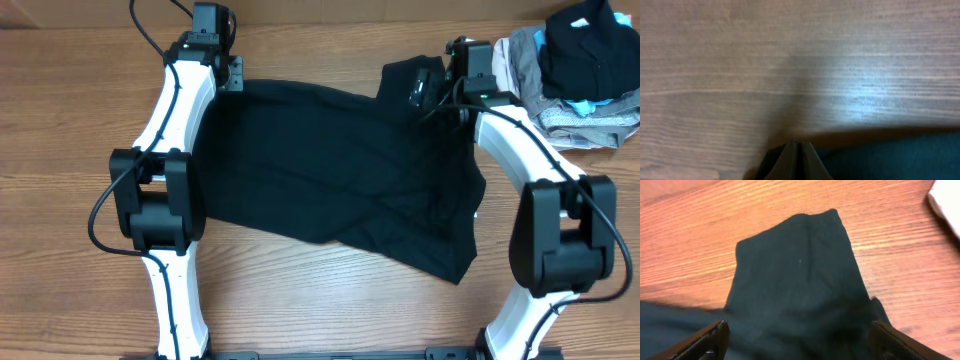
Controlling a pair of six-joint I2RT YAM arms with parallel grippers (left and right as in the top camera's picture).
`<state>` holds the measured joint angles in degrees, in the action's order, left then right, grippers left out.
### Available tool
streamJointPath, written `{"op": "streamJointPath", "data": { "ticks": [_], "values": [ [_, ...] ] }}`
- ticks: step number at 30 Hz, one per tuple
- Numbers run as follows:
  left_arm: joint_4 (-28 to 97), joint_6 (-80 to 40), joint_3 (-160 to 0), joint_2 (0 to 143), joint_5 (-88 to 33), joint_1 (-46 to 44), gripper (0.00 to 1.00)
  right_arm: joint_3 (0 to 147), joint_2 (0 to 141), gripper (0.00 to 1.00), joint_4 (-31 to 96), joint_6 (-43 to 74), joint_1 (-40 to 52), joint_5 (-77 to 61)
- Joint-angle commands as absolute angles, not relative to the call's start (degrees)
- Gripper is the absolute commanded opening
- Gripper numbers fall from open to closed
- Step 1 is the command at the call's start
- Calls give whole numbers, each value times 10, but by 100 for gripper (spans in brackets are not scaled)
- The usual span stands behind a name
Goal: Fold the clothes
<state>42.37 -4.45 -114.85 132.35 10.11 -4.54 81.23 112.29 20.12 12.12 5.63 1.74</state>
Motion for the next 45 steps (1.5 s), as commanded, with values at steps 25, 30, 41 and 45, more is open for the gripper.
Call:
{"op": "streamJointPath", "data": {
  "ticks": [25, 30, 41, 45],
  "values": [
    [465, -69, -1150, 1317, 74, -45, 4, 849, 1268, 51, 104, 122, -4, -3],
    [468, -69, -1150, 1317, 68, -45, 4, 849, 1273, 50, 119, 122, -4, -2],
    [463, -69, -1150, 1317, 59, -45, 4, 849, 1281, 4, 124, 133, -5, -1],
    [455, -69, -1150, 1317, 60, -45, 4, 858, 1278, 4, 145, 137, -5, -1]
  ]
}}
